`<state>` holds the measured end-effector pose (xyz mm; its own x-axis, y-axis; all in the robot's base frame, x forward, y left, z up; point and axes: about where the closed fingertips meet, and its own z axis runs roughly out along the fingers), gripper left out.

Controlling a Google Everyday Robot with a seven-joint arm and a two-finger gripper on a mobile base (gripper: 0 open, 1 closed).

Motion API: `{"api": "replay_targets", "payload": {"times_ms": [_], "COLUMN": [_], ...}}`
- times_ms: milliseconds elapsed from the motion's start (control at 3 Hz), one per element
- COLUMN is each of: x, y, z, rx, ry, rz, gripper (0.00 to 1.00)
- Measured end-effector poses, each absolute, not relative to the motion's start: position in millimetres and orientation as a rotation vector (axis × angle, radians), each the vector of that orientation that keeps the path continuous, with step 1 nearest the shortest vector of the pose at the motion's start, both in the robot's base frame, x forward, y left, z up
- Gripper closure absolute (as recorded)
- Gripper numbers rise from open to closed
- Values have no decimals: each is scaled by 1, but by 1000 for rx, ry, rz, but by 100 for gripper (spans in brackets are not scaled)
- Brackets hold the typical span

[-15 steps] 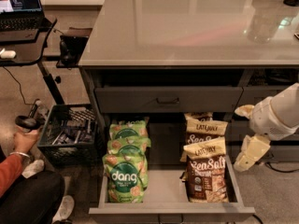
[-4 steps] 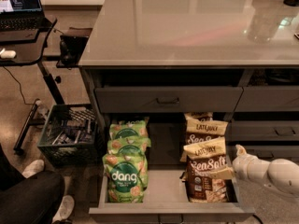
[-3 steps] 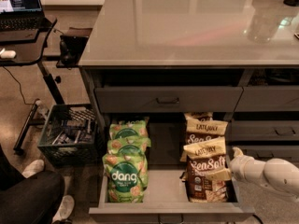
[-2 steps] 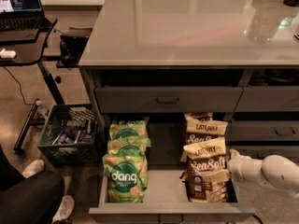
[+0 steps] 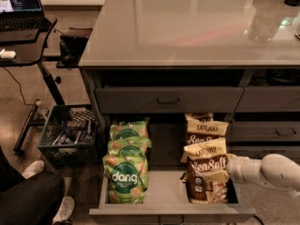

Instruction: Pick brown chip bag from middle drawer and place on counter

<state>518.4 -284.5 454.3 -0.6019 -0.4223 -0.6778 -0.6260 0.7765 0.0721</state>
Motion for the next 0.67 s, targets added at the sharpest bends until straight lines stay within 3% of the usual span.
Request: {"api": "replay_targets", "payload": {"times_ms": [667], "x": [518], "y": [-284], "z": [454], "rx": [-776], "ry": [2303], "rz": [400], "gripper": [66]}}
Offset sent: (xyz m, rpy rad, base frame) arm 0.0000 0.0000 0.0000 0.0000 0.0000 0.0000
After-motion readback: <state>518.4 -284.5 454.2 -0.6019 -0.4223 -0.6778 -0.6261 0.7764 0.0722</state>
